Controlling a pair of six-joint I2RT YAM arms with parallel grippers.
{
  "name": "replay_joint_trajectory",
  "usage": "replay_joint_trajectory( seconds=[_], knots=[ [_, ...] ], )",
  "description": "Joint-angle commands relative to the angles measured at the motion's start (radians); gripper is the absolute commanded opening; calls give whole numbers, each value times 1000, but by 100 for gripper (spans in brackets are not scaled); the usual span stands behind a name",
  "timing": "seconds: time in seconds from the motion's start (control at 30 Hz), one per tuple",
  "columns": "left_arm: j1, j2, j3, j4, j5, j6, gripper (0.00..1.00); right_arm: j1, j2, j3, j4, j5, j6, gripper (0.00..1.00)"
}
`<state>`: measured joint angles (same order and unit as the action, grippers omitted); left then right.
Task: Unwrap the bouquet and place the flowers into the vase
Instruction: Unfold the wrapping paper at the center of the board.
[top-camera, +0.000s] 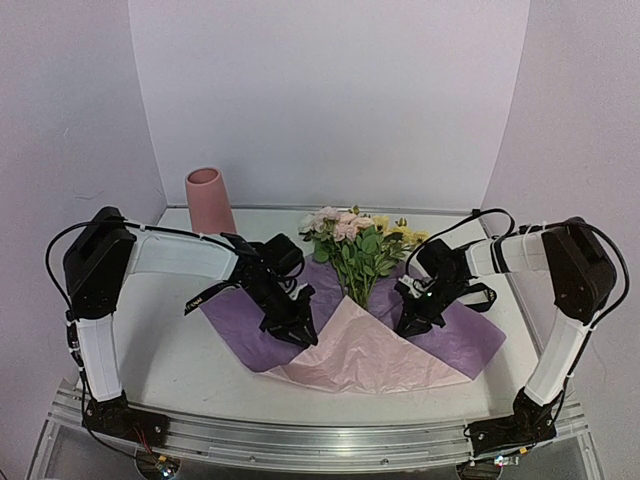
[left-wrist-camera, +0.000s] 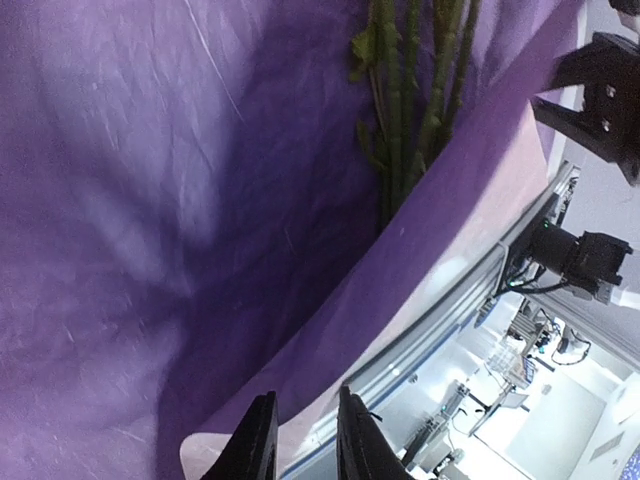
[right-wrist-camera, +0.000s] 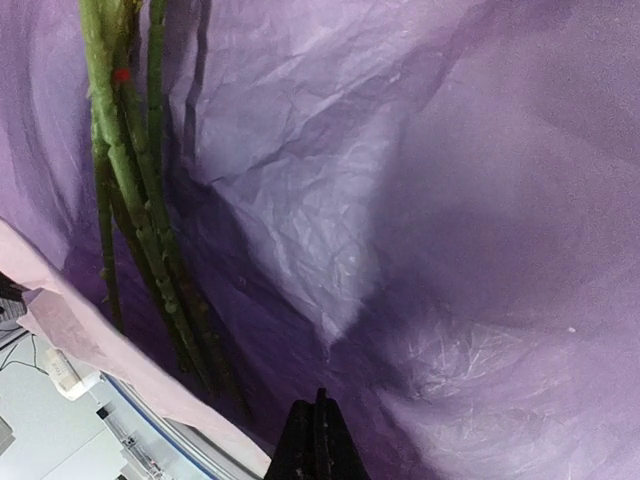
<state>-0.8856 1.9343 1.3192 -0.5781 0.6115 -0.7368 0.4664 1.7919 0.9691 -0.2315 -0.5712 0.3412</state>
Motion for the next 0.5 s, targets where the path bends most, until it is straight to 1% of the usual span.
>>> replay_joint_trajectory(
  seconds=[0.0, 0.1, 0.2, 0.33, 0.47],
  knots=[
    [-10, -139, -41, 1, 101, -41, 23, 5, -69, -7, -52, -50, -17, 0],
    [-20, -183, -68, 3, 123, -50, 23, 5, -84, -5, -52, -56, -17, 0],
    [-26, -222, -98, 3, 127, -63, 23, 5, -81, 8, -53, -53, -23, 2],
    [-29, -264, -118, 3, 108, -75, 25, 6, -68, 24, -52, -102, -28, 3],
    [-30, -293, -104, 4, 92, -84, 25, 13, -99, 17, -52, -167, -32, 3]
  ],
)
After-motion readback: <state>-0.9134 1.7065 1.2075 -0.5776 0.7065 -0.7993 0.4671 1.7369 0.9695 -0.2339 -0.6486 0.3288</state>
